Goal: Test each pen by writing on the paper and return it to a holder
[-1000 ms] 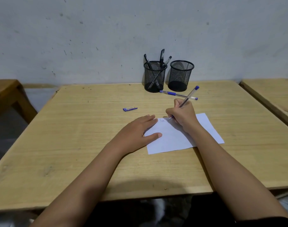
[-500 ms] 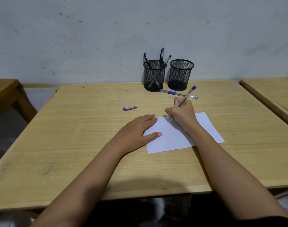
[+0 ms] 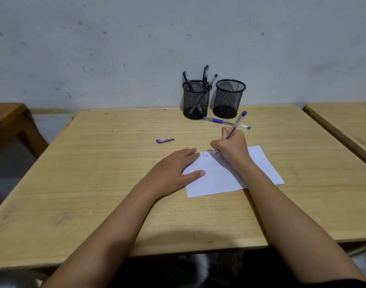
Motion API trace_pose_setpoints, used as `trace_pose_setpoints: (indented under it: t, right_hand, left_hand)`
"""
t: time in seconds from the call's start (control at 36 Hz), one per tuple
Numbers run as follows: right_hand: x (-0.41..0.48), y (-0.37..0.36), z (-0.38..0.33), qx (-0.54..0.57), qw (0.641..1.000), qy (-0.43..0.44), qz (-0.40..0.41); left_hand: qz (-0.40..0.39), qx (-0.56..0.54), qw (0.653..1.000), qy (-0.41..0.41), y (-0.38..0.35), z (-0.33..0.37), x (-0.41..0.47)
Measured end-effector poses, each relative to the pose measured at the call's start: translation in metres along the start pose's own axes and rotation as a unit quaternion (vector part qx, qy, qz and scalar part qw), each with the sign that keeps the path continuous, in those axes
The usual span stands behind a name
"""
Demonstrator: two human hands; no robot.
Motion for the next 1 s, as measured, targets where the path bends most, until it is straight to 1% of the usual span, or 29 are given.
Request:
trace_pose_setpoints:
  t: [0.08, 0.14, 0.25, 0.33, 0.42, 0.47, 0.53, 0.61, 0.67, 0.69, 0.75, 0.81, 0.89, 0.94, 1.0]
  right_hand:
    - [-0.002, -0.001, -0.003, -0.006, 1.0, 0.009, -0.001]
    - [-0.001, 0.0, -0.003, 0.013, 1.0, 0.001, 0.007]
    - [0.0, 0.01, 0.001, 0.118, 0.992, 0.001, 0.043]
    - [-0.003, 0.013, -0.001, 0.236, 0.972, 0.007, 0.022]
    - [0.0, 0.019, -0.008, 0.282, 0.959, 0.025, 0.003]
    - [0.002, 0.025, -0.013, 0.333, 0.942, 0.038, -0.008]
    - [0.003, 0.03, -0.02, 0.369, 0.928, 0.046, -0.012]
    - [0.004, 0.038, -0.03, 0.376, 0.925, 0.049, -0.018]
    - [0.004, 0.042, -0.034, 0.363, 0.931, 0.046, -0.02]
    - [0.004, 0.044, -0.036, 0.359, 0.932, 0.045, -0.023]
    - [0.005, 0.044, -0.038, 0.356, 0.933, 0.043, -0.026]
    - [0.006, 0.043, -0.038, 0.354, 0.934, 0.042, -0.03]
    - [0.008, 0.038, -0.036, 0.35, 0.935, 0.036, -0.043]
    - [0.008, 0.033, -0.035, 0.351, 0.934, 0.03, -0.053]
    - [0.007, 0.028, -0.036, 0.349, 0.935, 0.027, -0.062]
  left_hand:
    - [0.003, -0.002, 1.0, -0.001, 0.001, 0.0, 0.001]
    - [0.006, -0.007, 1.0, -0.002, 0.001, 0.0, 0.001]
    - [0.009, -0.014, 1.0, -0.007, 0.002, 0.0, 0.001]
    - [0.005, -0.014, 1.0, -0.005, 0.005, 0.0, 0.002]
    - [-0.007, -0.007, 1.0, -0.004, 0.008, 0.0, 0.005]
    - [-0.015, -0.014, 1.0, -0.002, 0.011, 0.0, 0.008]
    - [0.003, -0.015, 1.0, -0.006, 0.021, -0.001, 0.01]
    - [0.101, -0.04, 0.994, -0.008, 0.045, -0.009, 0.013]
    - [0.148, -0.044, 0.988, 0.018, 0.058, -0.022, 0.014]
    - [0.155, -0.023, 0.987, 0.04, 0.062, -0.031, 0.016]
    - [0.145, 0.011, 0.986, 0.079, 0.063, -0.05, 0.019]
    - [0.134, 0.03, 0.985, 0.1, 0.06, -0.062, 0.022]
    - [0.163, 0.041, 0.981, 0.093, 0.058, -0.066, 0.024]
    - [0.183, 0.026, 0.979, 0.081, 0.061, -0.062, 0.024]
    - [0.19, -0.012, 0.979, 0.07, 0.063, -0.056, 0.023]
Point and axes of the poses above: each hand's wrist, its own x-axis towards the middle knuckle, its own y-axis out of the back of the hand, z = x × y, the point moved 4 cm from there along x, towards the middle knuckle, and after that the axes turned 10 degrees about -z, right-handed, at the moved point
